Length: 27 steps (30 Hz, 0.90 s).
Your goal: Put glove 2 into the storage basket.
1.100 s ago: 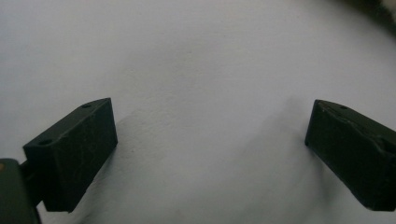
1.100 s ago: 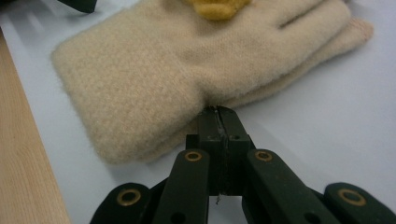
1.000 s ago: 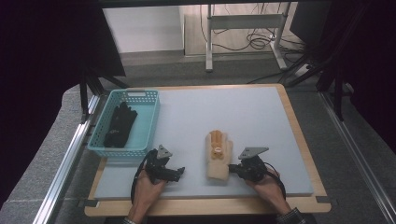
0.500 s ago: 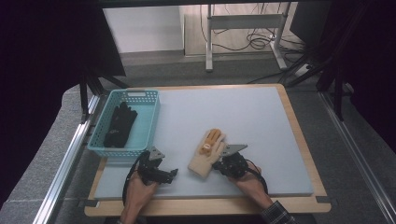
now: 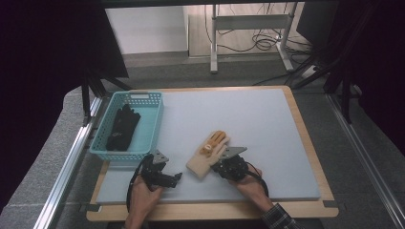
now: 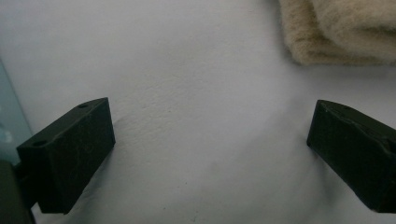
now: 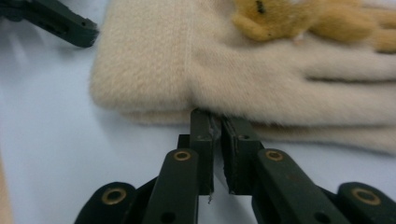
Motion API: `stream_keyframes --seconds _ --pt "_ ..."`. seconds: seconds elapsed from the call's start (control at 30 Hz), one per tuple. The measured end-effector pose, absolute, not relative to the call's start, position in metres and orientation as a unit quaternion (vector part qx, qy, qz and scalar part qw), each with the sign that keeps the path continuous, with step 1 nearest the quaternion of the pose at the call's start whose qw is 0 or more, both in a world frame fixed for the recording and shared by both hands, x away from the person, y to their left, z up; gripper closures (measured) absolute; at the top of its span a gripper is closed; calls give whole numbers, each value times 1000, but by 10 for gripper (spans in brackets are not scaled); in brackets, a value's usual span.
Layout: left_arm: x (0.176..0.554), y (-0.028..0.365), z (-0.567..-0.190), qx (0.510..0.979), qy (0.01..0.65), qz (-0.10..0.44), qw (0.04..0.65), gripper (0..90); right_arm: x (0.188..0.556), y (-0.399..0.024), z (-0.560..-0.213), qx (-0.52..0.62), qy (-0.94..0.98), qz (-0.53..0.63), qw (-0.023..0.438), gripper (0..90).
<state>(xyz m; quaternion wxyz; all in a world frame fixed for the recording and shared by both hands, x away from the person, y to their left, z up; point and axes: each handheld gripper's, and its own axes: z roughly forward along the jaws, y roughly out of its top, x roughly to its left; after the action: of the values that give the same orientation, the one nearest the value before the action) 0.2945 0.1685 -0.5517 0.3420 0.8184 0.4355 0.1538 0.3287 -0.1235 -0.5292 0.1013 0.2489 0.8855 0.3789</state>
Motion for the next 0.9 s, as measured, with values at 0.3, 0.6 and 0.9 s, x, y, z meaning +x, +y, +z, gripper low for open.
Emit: stream_keyframes --seconds 0.3,0.6,0.9 --pt "293 168 -550 820 435 153 340 19 331 -187 -520 300 862 383 145 459" --pt "294 147 -520 828 406 126 366 18 340 -243 -520 353 842 361 189 292" --pt "334 81 -504 851 387 102 340 18 345 -261 -530 377 834 358 184 255"
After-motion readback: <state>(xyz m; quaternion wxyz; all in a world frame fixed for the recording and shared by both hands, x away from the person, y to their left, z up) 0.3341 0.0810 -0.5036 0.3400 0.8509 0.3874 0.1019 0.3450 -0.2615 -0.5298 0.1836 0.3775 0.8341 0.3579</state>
